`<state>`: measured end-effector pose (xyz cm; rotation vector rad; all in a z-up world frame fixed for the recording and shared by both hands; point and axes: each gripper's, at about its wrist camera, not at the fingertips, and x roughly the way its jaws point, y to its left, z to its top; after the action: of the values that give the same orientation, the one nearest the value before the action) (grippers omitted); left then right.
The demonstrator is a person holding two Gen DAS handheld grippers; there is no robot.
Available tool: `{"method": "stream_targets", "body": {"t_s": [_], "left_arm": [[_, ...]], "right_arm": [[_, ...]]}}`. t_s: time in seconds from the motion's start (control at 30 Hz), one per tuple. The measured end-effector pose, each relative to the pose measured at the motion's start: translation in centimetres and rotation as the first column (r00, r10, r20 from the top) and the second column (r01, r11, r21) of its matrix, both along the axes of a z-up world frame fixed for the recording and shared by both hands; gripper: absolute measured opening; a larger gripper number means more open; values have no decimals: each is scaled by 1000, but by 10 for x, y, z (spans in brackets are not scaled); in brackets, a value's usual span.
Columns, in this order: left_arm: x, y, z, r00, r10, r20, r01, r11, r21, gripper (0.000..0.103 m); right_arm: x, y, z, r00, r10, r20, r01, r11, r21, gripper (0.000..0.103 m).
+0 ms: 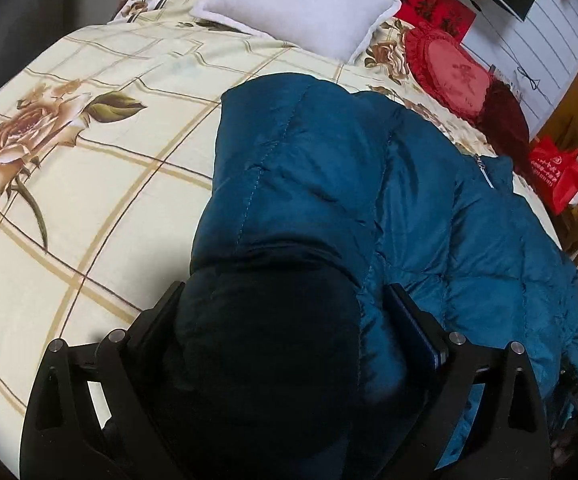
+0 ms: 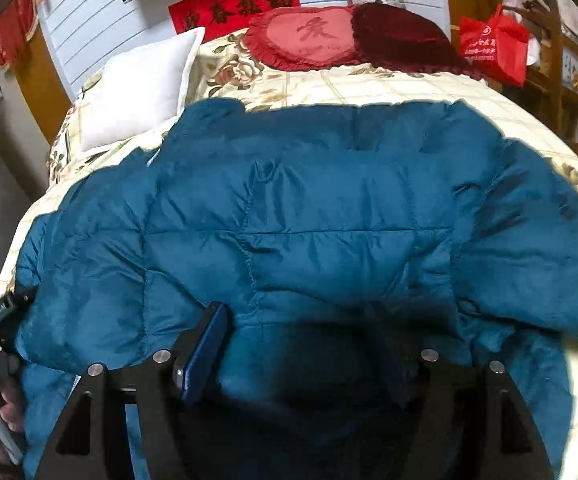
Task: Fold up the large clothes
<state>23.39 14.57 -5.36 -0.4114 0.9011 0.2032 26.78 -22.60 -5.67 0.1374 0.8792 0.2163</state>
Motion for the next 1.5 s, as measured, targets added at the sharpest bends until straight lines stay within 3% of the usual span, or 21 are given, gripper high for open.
{"method": "stream_targets", "body": {"t_s": [0.37, 0.83, 1.13, 1.37, 1.5], "left_arm": [[2, -5, -2, 1000, -3, -10, 3, 999, 40, 101], [2, -6, -4, 1000, -3, 17, 2, 999, 51, 102], [-2, -3, -3, 999, 10, 32, -11, 999, 47, 102], [0, -6, -4, 1000, 11, 23, -12, 998, 59, 102], [1, -6, -4, 1000, 11, 22, -12, 998, 59, 102]], "right_arm": [[-2, 10, -6, 1000, 25, 17, -24, 998, -54, 83], [-3, 12, -8, 997, 77, 22, -77, 997, -12, 102], [-17, 10, 0, 994, 53, 96, -52, 999, -11, 102], [-10, 13, -4, 997, 58, 60, -57, 998, -23, 102], [-18, 11, 3, 993, 22, 116, -18, 999, -39, 102]]}}
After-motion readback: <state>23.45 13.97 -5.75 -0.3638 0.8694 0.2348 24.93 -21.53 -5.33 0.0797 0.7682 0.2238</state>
